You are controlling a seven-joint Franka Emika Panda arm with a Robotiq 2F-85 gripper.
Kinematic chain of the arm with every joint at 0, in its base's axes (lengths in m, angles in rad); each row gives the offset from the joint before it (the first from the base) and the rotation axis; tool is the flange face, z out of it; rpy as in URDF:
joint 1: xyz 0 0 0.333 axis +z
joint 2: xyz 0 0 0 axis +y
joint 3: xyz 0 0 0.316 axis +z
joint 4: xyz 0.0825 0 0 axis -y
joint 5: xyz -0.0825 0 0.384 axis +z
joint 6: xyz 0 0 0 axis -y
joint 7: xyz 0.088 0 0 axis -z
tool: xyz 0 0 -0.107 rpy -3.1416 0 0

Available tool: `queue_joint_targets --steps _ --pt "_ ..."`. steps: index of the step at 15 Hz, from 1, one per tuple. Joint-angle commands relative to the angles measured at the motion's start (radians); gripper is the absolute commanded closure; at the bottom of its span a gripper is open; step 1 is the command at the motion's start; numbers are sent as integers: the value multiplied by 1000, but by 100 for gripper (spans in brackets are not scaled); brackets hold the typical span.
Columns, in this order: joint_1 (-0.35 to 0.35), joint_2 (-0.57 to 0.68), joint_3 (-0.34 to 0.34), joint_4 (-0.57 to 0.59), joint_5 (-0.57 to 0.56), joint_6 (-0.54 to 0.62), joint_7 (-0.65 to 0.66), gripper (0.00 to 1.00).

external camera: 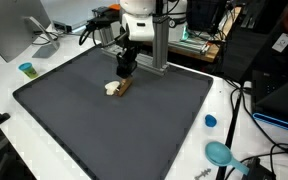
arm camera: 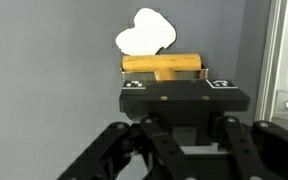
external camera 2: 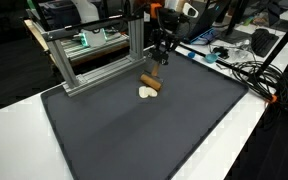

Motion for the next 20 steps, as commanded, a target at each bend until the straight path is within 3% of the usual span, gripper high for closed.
queue_joint_targets --steps 1,4,6,14,17,20 --pt "-17 -19 6 -9 81 -18 -54 78" --pt "-47 -117 -13 -41 108 9 -75 78" --pt "-41 -117 -38 -33 49 34 -19 78" --pt "4 -3 -73 26 -215 12 171 78" --pt "17 46 -61 32 -262 20 190 78" --pt "21 57 -31 15 -234 6 143 78"
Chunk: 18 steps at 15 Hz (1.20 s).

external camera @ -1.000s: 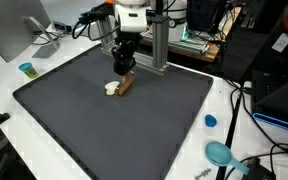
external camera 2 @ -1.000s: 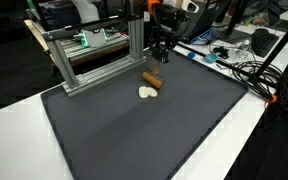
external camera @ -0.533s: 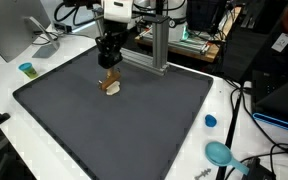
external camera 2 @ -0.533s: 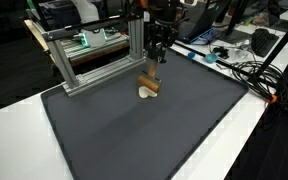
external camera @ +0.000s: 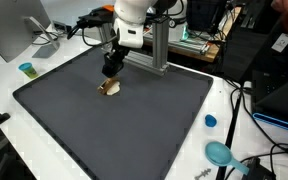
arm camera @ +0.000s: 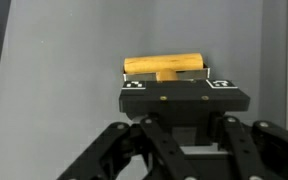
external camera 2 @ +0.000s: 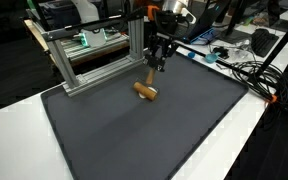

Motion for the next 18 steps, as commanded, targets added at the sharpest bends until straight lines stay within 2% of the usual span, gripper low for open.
queue_joint_targets --steps 1,9,14,18 --pt "2 16 39 -10 44 -5 -47 78" --pt "0 29 90 -10 230 -20 -126 78" --pt "-30 -124 65 -51 292 -15 -108 78" --pt "-21 -134 19 -43 223 13 19 78"
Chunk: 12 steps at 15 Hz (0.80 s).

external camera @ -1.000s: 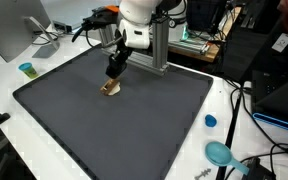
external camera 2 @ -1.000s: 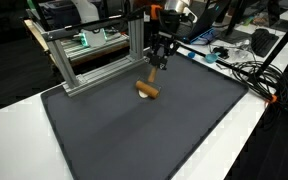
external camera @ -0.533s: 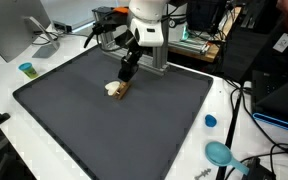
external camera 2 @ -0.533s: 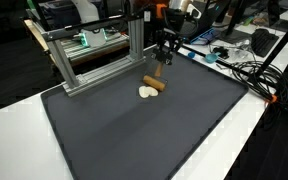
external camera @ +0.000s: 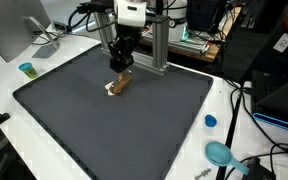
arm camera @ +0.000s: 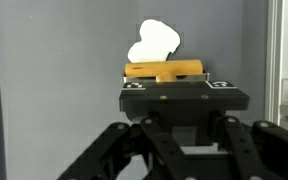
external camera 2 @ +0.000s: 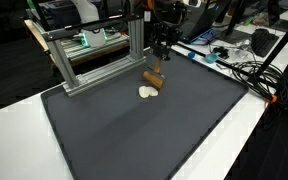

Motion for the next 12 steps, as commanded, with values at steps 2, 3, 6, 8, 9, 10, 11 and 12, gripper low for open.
queue_joint_targets --steps 2,3,6,8,9,10,11,12 --pt "13 -28 -40 -18 -66 23 129 78" --pt "15 -20 -42 -16 -78 16 148 78" --pt "30 16 -44 -6 -136 14 216 78" --pt "36 55 -37 16 -148 -2 237 78" --pt "37 70 -30 22 -142 -5 226 78" --pt "41 89 -24 29 -138 -3 213 78" --pt "46 107 -22 43 -142 -8 207 78" --pt "57 128 -26 69 -169 -34 212 78"
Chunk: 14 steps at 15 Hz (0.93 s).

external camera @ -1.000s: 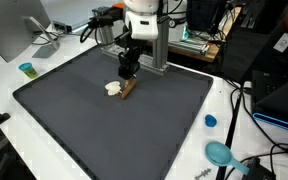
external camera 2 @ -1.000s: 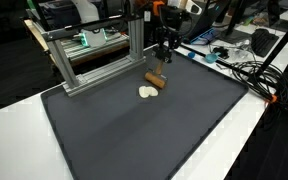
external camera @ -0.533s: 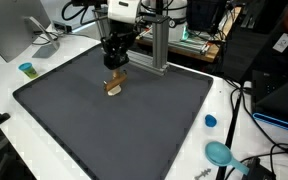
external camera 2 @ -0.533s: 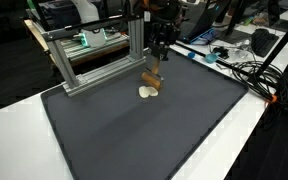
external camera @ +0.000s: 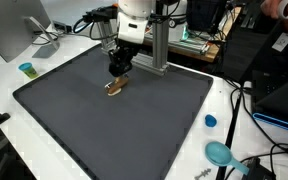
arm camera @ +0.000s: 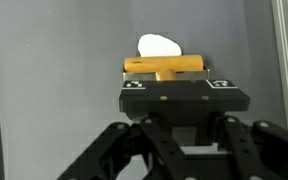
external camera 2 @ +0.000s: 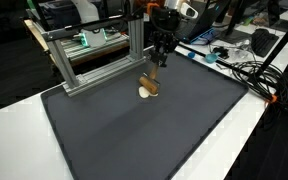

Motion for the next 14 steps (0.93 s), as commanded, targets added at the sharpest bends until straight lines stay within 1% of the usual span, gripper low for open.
queue_joint_targets --steps 1,4,7,12,14 --pt "29 76 -4 79 -64 -61 6 78" --pt "35 136 0 151 -76 -155 -47 78" --pt "37 186 6 207 -76 -218 -100 78" --pt "27 239 10 265 -60 -269 -152 78" --pt "24 253 3 282 -60 -276 -128 78"
